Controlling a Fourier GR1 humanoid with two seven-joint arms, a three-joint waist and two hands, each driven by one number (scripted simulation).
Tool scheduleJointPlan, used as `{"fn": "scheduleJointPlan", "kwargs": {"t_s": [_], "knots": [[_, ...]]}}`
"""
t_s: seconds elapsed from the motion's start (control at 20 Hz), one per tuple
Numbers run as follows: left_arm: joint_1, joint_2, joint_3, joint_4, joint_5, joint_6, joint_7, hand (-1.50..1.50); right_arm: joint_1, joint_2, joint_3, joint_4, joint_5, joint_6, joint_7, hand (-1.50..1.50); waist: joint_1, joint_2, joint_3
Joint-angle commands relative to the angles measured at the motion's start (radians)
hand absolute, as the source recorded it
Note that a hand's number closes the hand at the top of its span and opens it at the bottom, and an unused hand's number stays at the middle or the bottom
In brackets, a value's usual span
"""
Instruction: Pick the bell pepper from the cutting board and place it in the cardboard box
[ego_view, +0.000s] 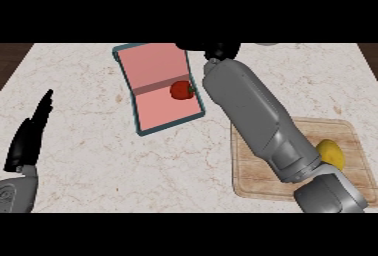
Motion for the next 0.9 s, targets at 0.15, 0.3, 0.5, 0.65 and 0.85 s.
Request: {"fn": "scheduleJointPlan", "kwargs": {"t_s": [0.15, 0.3, 0.5, 0.65, 0.85], "knots": [[0.079, 0.06, 0.059, -0.07, 0.045, -0.045, 0.012, 0.0, 0.183, -0.047, -0.012, -0.193, -0.013, 0.016, -0.028, -1.5, -0.063, -0.022, 0.001], [0.085, 0.011, 0.03, -0.094, 0.016, -0.002, 0.059, 0.0, 0.242, -0.105, 0.021, -0.33, 0.028, 0.047, 0.092, -1.5, -0.079, -0.028, 0.0], [0.089, -0.001, 0.027, -0.071, -0.012, 0.034, 0.045, 0.0, 0.456, -0.184, 0.081, -0.576, 0.051, 0.114, 0.137, -1.5, -0.095, -0.03, 0.0], [0.122, 0.009, 0.041, -0.078, 0.022, -0.005, 0.029, 0.0, 0.578, -0.272, 0.105, -0.765, 0.074, 0.171, 0.201, -1.5, -0.093, -0.029, 0.0], [0.094, 0.036, 0.064, -0.06, 0.035, -0.014, 0.026, 0.0, 0.789, -0.361, 0.148, -1.023, 0.038, 0.276, 0.236, -1.5, -0.105, -0.028, -0.001]]}}
